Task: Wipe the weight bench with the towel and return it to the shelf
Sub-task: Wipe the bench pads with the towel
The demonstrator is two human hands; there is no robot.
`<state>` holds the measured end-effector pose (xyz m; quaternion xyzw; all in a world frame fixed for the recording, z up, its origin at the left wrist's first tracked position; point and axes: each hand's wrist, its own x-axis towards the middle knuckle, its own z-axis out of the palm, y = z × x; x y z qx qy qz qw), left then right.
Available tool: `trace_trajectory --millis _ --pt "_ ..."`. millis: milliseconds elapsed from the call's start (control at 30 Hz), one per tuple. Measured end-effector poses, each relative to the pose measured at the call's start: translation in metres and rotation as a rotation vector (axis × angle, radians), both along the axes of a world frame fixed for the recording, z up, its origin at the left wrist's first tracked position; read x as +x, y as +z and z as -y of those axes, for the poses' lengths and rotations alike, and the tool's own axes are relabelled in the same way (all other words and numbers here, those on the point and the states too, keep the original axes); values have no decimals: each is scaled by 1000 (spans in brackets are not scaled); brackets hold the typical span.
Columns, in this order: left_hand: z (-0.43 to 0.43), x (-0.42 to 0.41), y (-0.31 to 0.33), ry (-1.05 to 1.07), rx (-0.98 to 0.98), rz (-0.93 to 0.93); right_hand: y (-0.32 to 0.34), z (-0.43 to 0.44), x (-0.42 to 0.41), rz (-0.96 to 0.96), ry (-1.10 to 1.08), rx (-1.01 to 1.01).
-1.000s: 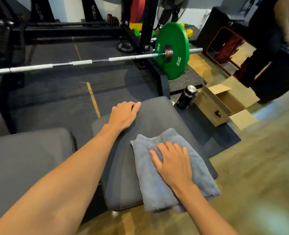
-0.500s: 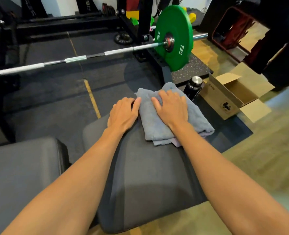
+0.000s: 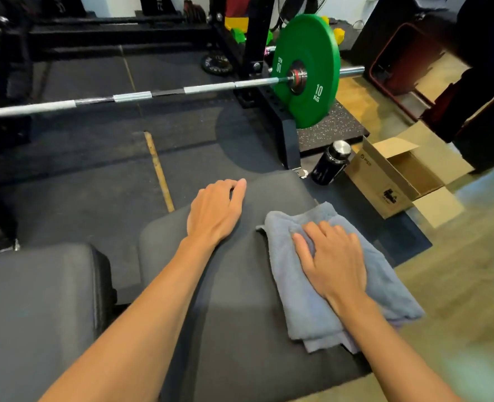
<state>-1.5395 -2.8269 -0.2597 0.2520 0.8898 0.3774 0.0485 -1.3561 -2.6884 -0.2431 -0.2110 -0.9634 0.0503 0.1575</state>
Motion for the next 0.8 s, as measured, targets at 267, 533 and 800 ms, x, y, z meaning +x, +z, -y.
trace_trajectory --millis 267,533,800 --pt "0 -3 0 -12 -8 20 6 -31 -147 -8 31 80" --pt "43 3 26 -45 -34 182 9 96 -5 84 52 79" --pt "100 -4 28 81 -4 337 6 156 12 55 87 110"
